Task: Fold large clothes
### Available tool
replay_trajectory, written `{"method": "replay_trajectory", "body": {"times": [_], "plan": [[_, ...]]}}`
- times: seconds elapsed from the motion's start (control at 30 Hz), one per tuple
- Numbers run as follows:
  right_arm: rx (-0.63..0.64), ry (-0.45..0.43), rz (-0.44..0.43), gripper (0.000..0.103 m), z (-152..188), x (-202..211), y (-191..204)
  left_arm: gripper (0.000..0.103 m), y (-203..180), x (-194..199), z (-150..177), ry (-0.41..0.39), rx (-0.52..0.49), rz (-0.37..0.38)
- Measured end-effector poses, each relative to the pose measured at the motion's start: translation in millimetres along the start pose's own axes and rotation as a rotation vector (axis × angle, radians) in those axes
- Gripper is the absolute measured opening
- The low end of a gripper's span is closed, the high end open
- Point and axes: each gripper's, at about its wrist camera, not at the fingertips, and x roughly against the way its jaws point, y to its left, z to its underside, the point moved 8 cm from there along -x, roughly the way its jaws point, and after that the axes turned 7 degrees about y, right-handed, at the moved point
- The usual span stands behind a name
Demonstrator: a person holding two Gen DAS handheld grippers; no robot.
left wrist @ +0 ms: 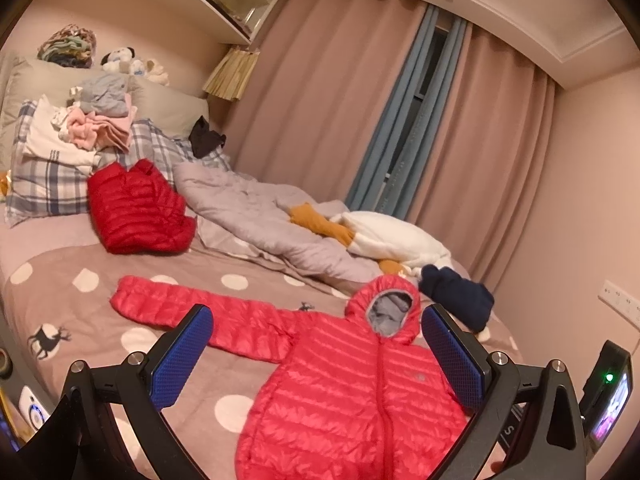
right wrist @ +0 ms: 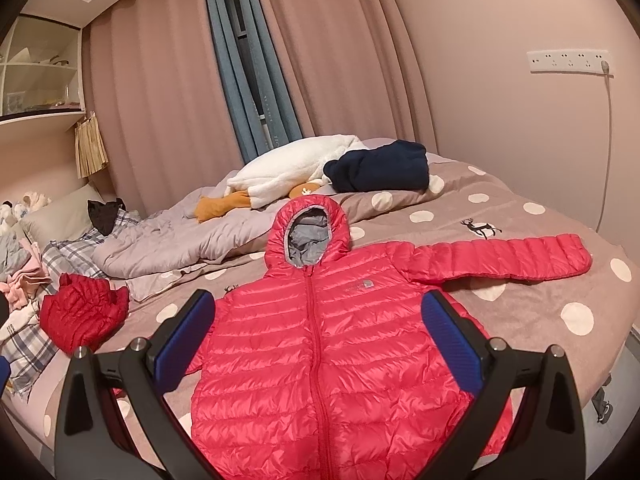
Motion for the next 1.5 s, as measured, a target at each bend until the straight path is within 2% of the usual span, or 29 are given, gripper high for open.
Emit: {"method": "replay_trajectory", "body": {"times": [0.57, 0.8, 0.9, 0.97, 1.0, 1.1, 1.13, 1.2, 1.23, 1.3, 1.37, 1.43, 1.5], "plan": [[-0.021, 0.020, 0.021, 0.103, 2.4, -5.7, -12.3, 0.103, -0.6, -6.7, 4.0, 0.021, -0.026, -0.020], [-0.017, 0.021, 0.053, 0.103, -7.6, -22.3, -40.6, 0.103, 18.4, -45.3, 6.0, 0.089, 0.020, 0.010], [0.009, 0.003, 0.173, 0.103, -22.8, -39.5, -78.0, 0.103, 54.4, -79.8, 2.1, 0.131, 0.089, -0.042], [0.019, 0.032, 0.309, 0.103, -35.3, -56.9, -118.5, 0.101, 91.3, -105.0, 5.5, 0.176, 0.158, -0.116], [0.008, 0.034, 0.385, 0.103, -43.9, -64.5, -144.5, 0.097, 108.4, -115.6, 8.4, 0.196, 0.194, -0.141], [-0.001, 0.030, 0.532, 0.103, -66.0, -77.7, -203.1, 0.095, 161.5, -148.0, 19.3, 0.253, 0.343, -0.152], [-0.007, 0.030, 0.560, 0.103, -72.8, -81.7, -221.7, 0.095, 179.3, -160.6, 25.8, 0.289, 0.393, -0.136], [-0.035, 0.047, 0.561, 0.103, -83.7, -93.0, -255.1, 0.095, 205.1, -175.9, 38.0, 0.340, 0.484, -0.111], [-0.056, 0.070, 0.547, 0.103, -87.6, -101.2, -269.9, 0.095, 223.4, -179.8, 48.8, 0.372, 0.538, -0.145], [-0.097, 0.139, 0.528, 0.103, -89.7, -118.1, -299.6, 0.095, 247.8, -180.2, 61.3, 0.372, 0.625, -0.204], [-0.159, 0.212, 0.560, 0.103, -84.3, -129.4, -325.2, 0.095, 263.6, -183.6, 72.5, 0.372, 0.735, -0.161], [-0.240, 0.239, 0.568, 0.103, -75.2, -136.7, -347.8, 0.095, 267.1, -192.1, 79.6, 0.366, 0.813, -0.035], [-0.318, 0.280, 0.539, 0.103, -59.9, -147.4, -366.7, 0.095, 264.8, -198.7, 83.0, 0.342, 0.866, 0.060]]}}
